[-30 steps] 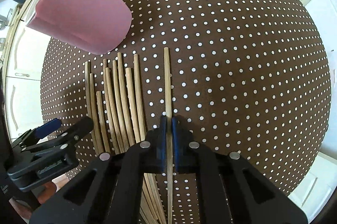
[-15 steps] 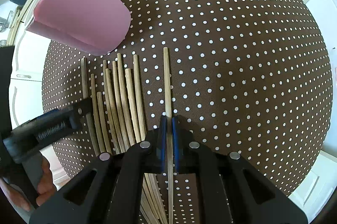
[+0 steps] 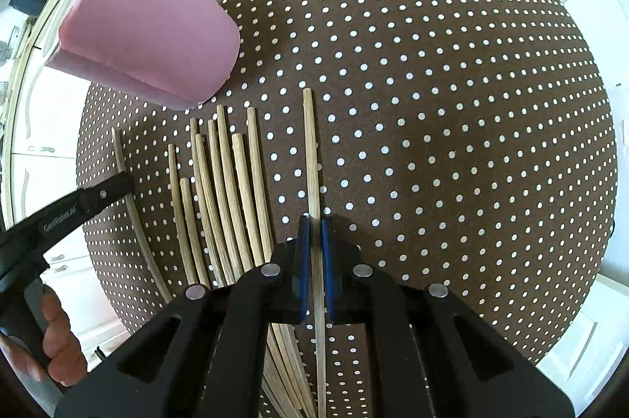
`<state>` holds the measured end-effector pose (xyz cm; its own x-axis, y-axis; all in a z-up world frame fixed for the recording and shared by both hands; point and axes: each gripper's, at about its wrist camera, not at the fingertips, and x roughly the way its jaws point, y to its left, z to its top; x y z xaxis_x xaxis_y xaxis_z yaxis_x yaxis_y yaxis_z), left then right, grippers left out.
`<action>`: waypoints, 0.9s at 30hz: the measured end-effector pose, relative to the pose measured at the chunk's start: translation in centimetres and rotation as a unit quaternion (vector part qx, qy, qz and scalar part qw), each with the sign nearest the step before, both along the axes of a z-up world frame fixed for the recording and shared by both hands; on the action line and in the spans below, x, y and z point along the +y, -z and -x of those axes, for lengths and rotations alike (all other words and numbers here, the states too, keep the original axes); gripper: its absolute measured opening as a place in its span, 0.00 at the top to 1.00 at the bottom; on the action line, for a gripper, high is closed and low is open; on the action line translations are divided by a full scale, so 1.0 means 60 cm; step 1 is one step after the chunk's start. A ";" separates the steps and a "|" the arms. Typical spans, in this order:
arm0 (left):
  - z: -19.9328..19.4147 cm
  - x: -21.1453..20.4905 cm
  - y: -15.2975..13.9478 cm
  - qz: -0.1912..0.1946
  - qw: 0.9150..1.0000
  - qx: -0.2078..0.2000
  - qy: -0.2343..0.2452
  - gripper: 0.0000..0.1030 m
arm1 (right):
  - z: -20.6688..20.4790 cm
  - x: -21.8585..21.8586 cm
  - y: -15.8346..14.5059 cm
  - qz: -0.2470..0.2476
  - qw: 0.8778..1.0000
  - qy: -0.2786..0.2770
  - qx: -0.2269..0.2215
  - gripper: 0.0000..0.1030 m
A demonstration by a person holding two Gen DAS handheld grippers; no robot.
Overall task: Organize utensils
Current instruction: 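Close the right gripper on one chopstick while the left gripper grasps another chopstick, then lift the right gripper's chopstick over the pink cup while the left gripper carries its chopstick there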
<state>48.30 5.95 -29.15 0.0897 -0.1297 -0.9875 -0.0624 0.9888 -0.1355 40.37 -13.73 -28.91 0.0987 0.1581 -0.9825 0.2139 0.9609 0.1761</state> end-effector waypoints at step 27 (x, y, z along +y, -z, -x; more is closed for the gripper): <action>0.095 0.035 -0.192 0.042 0.987 -0.153 0.002 0.94 | 0.081 -0.027 -0.239 -0.049 0.969 -0.008 -0.243 0.96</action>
<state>42.62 8.04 -17.65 0.3822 -0.2101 -0.8999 -0.0021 0.9736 -0.2282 35.50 -15.38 -14.60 0.5433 0.2531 -0.8004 0.0685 0.9369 0.3428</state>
